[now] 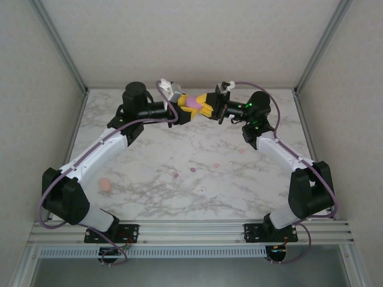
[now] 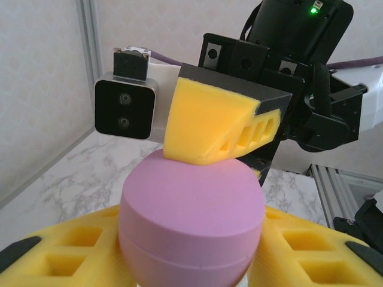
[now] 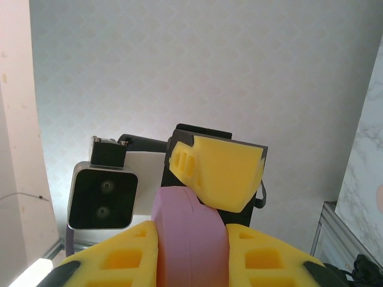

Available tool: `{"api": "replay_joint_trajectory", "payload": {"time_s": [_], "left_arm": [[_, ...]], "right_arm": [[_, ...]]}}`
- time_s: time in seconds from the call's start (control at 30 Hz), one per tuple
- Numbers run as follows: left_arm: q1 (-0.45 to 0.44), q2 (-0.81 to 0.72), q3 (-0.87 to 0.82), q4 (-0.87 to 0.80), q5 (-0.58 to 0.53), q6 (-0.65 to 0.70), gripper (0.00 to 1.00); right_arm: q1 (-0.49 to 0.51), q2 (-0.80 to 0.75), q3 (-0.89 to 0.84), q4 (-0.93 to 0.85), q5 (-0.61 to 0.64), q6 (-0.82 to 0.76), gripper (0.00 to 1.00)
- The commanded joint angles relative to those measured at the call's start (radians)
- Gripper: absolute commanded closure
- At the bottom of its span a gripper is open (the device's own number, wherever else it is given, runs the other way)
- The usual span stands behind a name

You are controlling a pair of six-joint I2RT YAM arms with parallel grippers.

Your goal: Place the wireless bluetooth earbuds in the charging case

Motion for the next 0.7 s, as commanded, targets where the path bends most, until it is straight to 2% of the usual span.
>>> {"api": "replay_joint_trajectory", "payload": {"time_s": [0.0,0.13,0.23,0.33,0.47,0.6,0.67], "left_arm": [[-0.021,0.004,0.036,-0.004,0.056,0.018,0.59],[-0.021,-0.001,0.034,-0.013,0.046,0.025,0.65],[-0.021,-0.004,0.029,-0.017,0.041,0.028,0.70],[-0.021,-0.008,0.016,-0.017,0.034,0.031,0.72],[-0.021,-0.018,-0.009,-0.020,0.027,0.034,0.72],[-0.023,-0.032,-0.051,-0.013,0.017,0.032,0.72],[-0.023,-0.041,-0.071,0.000,0.013,0.023,0.72]], "right_arm": [[0.004,0.012,-0.006,-0.037,0.020,-0.048,0.89],[0.004,0.004,-0.006,-0.097,0.022,-0.095,0.87],[0.004,-0.014,0.003,-0.176,0.025,-0.161,0.81],[0.003,-0.043,0.029,-0.316,0.038,-0.266,0.67],[-0.002,-0.094,0.100,-0.599,0.079,-0.485,0.43],[-0.007,-0.140,0.189,-0.908,0.174,-0.734,0.26],[-0.006,-0.163,0.228,-1.051,0.247,-0.858,0.23]]}}
